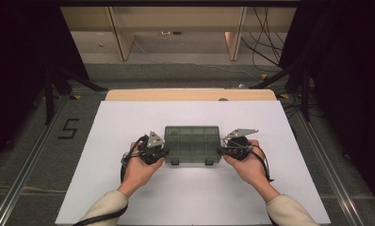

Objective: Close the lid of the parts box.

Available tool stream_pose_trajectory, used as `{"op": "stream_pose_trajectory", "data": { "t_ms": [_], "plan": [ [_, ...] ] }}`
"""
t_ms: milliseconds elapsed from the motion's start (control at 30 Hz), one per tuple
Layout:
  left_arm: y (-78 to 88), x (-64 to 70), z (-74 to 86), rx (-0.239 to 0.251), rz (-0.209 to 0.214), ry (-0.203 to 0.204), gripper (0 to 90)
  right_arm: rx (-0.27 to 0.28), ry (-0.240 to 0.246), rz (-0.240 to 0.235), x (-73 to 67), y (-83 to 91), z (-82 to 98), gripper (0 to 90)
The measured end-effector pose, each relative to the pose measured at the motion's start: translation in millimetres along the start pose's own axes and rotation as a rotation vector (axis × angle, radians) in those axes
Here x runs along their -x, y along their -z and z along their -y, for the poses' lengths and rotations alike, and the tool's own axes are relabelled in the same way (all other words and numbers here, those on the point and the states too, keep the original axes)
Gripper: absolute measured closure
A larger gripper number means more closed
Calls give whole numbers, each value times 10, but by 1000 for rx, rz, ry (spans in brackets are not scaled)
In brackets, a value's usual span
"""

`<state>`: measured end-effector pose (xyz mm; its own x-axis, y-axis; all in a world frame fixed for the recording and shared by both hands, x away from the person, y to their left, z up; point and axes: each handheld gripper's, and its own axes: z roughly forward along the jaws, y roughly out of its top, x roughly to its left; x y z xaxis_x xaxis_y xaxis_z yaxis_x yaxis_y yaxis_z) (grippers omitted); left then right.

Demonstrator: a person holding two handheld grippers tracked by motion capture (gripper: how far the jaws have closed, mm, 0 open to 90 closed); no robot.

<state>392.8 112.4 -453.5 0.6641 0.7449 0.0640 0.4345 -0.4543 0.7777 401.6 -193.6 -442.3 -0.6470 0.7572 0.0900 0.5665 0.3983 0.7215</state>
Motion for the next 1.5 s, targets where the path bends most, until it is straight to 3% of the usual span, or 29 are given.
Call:
{"op": "stream_pose_trajectory", "data": {
  "t_ms": [33,67,100,133,200,533,700,733,800,867,900,967,1000,1067,1167,1233,1333,1400,1500],
  "plan": [
    [-4,-3,-1,4,-10,-9,898,-1,2,-1,-1,-1,-1,900],
    [-8,25,5,-5,36,18,898,4,23,4,7,-11,3,900],
    [-11,35,7,-6,38,33,898,-2,25,12,2,-15,3,900],
    [-15,19,4,1,32,8,898,-8,22,13,2,-15,3,900],
    [-15,37,10,-1,32,26,898,-14,12,2,-3,-16,5,900],
    [-7,39,32,10,33,30,888,-11,7,-1,4,-17,23,896],
    [10,36,43,31,31,27,805,2,7,0,12,0,41,849],
    [22,43,52,35,29,26,783,8,30,5,26,3,50,823],
    [45,40,54,50,26,3,727,12,25,0,31,27,60,794],
    [90,55,57,63,28,11,680,28,18,-8,37,59,62,764],
    [102,56,56,79,25,7,643,58,40,-2,53,72,65,731],
    [150,48,50,99,32,7,588,66,16,-11,40,119,58,680],
    [162,69,53,130,34,38,545,84,28,-20,48,137,57,641],
    [221,49,49,148,47,2,457,132,48,-43,58,166,63,568],
    [286,77,60,178,41,27,272,179,40,-81,65,241,95,430],
    [338,75,74,197,46,16,206,230,33,-103,75,302,133,340],
    [422,87,99,217,58,16,166,281,53,-120,91,386,181,262],
    [483,84,115,234,59,-10,154,288,67,-107,109,465,225,251],
    [579,83,144,266,59,-14,147,334,47,-104,136,527,289,247]
  ]
}}
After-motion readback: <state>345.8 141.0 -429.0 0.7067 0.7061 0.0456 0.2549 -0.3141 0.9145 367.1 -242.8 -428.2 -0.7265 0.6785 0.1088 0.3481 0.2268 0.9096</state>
